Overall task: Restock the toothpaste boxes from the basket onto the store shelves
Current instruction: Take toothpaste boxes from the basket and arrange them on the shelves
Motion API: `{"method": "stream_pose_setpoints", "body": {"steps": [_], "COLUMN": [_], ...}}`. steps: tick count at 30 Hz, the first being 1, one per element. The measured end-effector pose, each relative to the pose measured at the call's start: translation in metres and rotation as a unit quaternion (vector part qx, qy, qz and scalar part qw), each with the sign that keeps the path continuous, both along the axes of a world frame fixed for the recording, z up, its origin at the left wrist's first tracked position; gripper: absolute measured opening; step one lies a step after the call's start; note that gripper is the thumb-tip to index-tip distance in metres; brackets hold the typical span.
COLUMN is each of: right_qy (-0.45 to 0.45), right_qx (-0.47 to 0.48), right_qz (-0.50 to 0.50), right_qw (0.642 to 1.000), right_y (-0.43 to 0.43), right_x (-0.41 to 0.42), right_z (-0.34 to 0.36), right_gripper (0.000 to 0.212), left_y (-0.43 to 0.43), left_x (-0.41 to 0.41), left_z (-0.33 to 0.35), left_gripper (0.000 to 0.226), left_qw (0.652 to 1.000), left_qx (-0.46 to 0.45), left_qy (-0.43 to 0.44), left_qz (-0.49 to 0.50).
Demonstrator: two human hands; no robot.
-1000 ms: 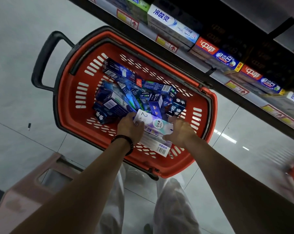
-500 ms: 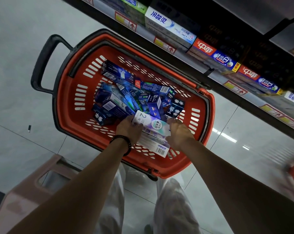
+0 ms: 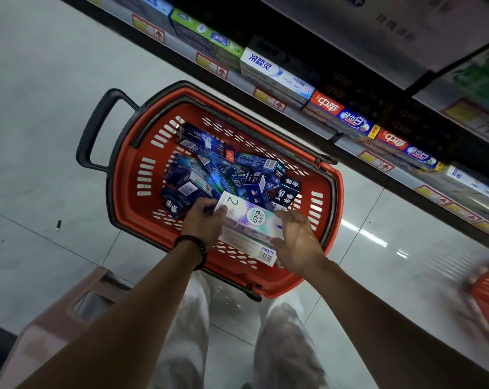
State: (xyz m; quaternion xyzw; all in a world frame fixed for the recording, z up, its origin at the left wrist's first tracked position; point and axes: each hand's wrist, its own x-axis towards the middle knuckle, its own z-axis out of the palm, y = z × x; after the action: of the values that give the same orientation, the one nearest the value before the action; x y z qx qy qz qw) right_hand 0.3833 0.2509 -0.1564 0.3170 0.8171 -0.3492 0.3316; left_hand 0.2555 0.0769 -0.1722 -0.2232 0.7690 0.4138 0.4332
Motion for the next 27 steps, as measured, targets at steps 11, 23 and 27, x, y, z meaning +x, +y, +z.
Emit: {"method": "stream_pose_setpoints", "body": {"steps": [11, 23, 27], "right_qy": [0.096, 0.185, 0.229], "right_qx": [0.024, 0.057, 0.051], "right_qz": [-0.076, -0.054, -0.049], "right_qw": [0.992, 0.979, 0.971], "right_y": [0.004, 0.032, 0.037], "right_x": [-0.014, -0.049, -0.048], "right_z": [0.082, 0.205, 0.251], "right_gripper": [0.068, 0.070, 0.067], "left_y": [0.009, 0.029, 0.030], "left_x": [-0.036, -0.063, -0.066], "left_z": [0.092, 0.223, 0.275], "left_gripper": [0.014, 0.008, 0.009], "left_qw": [0.995, 0.980, 0.973], "left_qx": [0.076, 0.119, 0.135], "left_qy": [0.049, 0.127, 0.138], "left_qz": [0.052, 0.097, 0.124]}}
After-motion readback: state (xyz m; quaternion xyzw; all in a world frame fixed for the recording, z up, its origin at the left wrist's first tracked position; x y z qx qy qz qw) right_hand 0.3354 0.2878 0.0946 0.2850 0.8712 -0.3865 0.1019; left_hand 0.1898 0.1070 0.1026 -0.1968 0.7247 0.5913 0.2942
